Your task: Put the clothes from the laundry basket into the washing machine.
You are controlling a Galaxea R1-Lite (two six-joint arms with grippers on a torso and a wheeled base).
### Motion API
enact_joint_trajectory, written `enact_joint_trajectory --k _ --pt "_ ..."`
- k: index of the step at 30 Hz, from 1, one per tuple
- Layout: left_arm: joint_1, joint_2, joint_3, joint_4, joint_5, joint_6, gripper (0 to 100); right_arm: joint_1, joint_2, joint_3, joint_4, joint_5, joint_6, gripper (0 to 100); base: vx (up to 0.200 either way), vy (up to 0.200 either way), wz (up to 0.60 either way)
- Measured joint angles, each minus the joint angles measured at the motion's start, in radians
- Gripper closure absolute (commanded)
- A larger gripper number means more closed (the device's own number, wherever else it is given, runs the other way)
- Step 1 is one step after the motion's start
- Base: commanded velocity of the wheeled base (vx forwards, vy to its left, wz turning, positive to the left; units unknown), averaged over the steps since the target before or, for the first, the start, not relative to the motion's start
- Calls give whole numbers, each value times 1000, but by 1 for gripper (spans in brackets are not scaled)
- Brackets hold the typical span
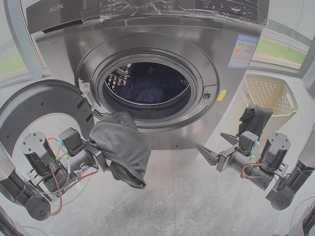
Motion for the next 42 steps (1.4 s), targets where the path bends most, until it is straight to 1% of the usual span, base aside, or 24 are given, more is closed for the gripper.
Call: enact_joint_trajectory --k 1,7,19,34,42 --pt "1 1 1 0 0 0 100 -2 1 -1 0 0 0 0 0 0 0" --pt "1 6 2 0 -2 -1 100 -3 2 -10 0 0 0 0 200 0 0" --pt "-9 40 3 -1 0 2 100 1 -2 -11 0 0 0 0 0 0 0" --pt "-23 63 2 -1 0 3 100 9 -3 -11 0 1 0 0 200 0 0" --pt "-31 65 0 -1 0 3 100 14 -3 -10 0 0 0 0 0 0 0"
